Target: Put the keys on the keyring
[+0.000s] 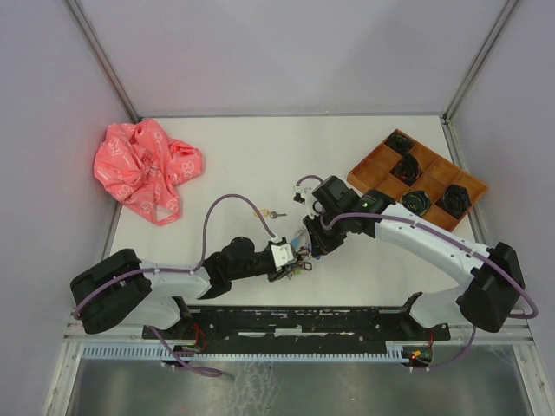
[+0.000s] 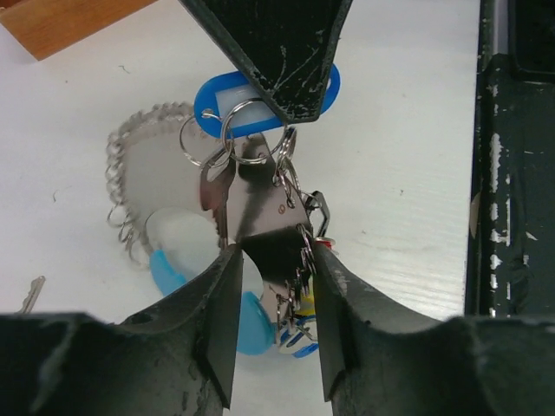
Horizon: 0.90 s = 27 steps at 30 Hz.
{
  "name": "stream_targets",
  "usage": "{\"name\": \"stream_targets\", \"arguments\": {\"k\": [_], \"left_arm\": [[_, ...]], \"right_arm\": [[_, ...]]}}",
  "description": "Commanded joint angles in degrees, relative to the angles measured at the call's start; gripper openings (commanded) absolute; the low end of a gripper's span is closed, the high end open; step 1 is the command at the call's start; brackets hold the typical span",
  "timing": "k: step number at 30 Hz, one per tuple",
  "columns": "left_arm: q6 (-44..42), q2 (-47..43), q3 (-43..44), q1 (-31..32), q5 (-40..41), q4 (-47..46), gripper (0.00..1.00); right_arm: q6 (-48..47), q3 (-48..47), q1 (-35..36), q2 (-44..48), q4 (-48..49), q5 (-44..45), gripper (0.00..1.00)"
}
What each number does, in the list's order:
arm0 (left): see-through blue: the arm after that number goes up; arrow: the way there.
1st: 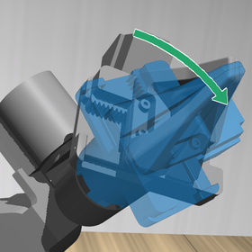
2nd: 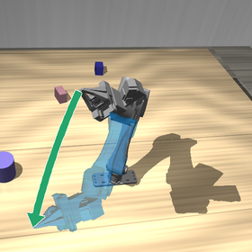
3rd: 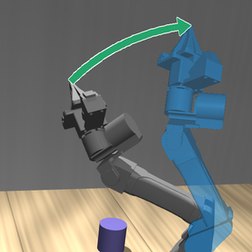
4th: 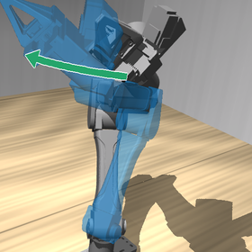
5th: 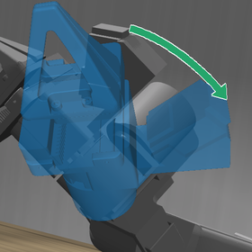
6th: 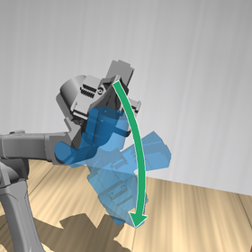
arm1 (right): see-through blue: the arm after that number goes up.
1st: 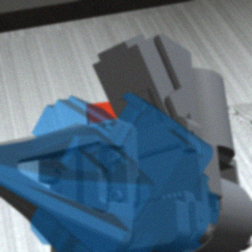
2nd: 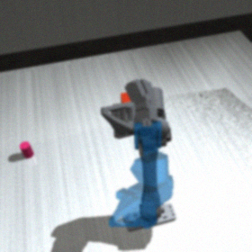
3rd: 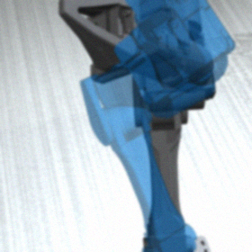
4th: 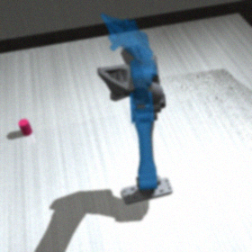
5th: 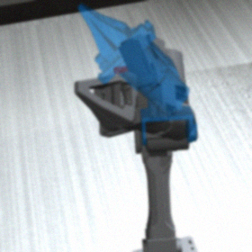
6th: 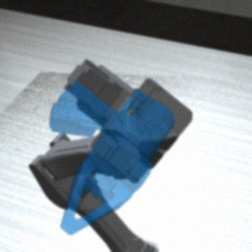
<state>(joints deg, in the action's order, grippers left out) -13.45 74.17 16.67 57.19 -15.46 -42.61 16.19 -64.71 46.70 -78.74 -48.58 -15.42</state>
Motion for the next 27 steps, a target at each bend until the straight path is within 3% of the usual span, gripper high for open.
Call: {"name": "stream_targets", "arguments": {"k": [1, 8, 20, 24, 27], "left_arm": [[-1.95, 1.98, 2.3, 0.53, -0.7, -4.06, 0.38], [-1.77, 1.89, 1.39, 0.55, -0.51, -4.25, 0.03], [6.39, 1.82, -0.84, 0.6, 1.34, -12.21, 0.03], [11.17, 1.87, -1.73, 0.47, 3.09, -14.73, 0.03], [13.82, 2.23, -1.49, 0.51, 4.26, -14.97, 0.03]], "right_arm": [[0.9, -3.7, 0.05, -0.5, 0.73, -1.19, 0.12], [0.59, -5.86, 0.06, -2.25, -0.76, 0.06, 0.17], [1.06, -10.23, -0.11, -2.21, 3.22, 1.52, 0.4], [-2.42, -8.05, -0.12, 1.98, 4.18, 5.05, 0.48], [-5.85, -4.39, -0.12, 5.97, 5.76, 4.7, 0.5]]}}
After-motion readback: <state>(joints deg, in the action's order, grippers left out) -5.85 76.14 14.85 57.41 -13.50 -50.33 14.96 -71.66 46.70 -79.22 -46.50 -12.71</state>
